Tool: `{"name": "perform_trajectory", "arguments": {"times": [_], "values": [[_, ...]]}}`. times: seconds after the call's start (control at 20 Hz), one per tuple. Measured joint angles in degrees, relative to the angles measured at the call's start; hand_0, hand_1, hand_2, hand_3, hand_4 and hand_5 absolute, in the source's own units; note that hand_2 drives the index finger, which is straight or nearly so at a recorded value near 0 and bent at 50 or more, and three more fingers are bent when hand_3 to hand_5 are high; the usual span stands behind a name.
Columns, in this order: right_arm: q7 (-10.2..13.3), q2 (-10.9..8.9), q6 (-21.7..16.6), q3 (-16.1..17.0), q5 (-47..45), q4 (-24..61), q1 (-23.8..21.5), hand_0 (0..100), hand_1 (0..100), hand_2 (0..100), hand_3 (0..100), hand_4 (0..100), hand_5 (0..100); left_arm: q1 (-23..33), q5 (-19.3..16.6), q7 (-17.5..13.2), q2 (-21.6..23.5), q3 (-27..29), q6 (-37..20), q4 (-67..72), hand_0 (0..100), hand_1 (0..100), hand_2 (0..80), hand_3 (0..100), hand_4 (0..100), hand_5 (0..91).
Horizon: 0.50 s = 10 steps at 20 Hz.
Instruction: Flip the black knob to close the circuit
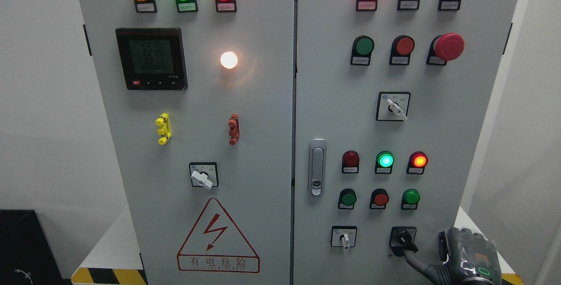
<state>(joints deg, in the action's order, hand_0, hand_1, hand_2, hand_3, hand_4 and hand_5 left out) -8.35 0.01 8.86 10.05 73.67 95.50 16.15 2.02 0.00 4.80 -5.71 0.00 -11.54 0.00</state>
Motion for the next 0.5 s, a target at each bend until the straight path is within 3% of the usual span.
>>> {"name": "perform_trajectory", "arguments": {"times": [0.5], "values": [[1.61, -0.01, -0.66, -1.29, 0.1, 0.18, -0.69, 0, 24, 76, 96, 78, 77, 0.0, 0.0, 0.0, 0.0, 0.0, 0.0, 0.0, 0, 0, 0.0, 0, 0, 0.0]]}}
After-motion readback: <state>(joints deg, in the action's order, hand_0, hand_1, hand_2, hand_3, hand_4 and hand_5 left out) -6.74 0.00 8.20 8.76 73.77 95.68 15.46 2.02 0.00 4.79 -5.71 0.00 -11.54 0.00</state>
